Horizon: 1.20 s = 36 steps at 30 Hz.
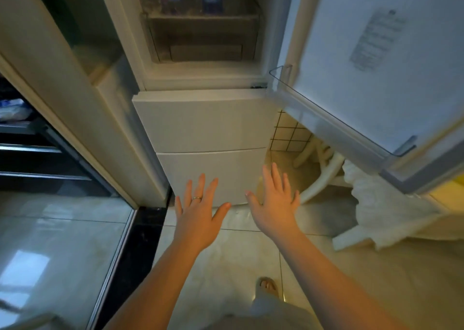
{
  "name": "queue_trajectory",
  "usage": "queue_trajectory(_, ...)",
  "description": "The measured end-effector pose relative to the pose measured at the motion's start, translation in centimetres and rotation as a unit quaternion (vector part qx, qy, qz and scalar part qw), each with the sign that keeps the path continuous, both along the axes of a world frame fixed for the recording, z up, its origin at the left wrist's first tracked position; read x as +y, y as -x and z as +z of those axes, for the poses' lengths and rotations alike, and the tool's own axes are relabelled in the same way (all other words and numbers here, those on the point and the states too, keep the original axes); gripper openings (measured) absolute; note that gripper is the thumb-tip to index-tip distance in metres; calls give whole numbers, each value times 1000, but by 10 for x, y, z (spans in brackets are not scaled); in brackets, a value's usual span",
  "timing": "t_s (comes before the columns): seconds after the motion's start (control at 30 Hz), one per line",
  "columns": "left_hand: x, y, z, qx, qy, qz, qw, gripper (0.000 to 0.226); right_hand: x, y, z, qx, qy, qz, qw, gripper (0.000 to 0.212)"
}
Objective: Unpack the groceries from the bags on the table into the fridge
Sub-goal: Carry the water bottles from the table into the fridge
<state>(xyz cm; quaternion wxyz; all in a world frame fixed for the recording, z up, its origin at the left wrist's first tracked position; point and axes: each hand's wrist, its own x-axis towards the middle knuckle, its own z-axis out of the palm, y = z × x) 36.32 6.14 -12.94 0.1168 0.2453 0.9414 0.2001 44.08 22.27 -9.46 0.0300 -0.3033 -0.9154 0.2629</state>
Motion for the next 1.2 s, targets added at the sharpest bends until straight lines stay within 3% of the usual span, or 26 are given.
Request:
queue_trajectory(0.4,100,-112,-37,-45,66,-108,991,71,95,-143,-52,-78,-9,-41,996,72)
queue_trajectory(0.93,368,-325,-54,-72,52,-97,991,69,362,-349,-55,-93,-9,-3,996,72)
queue_trajectory(1.2,487,-365,-45,-71,39,-126,989,70,481,-410,-50,-79,18,-59,995,73)
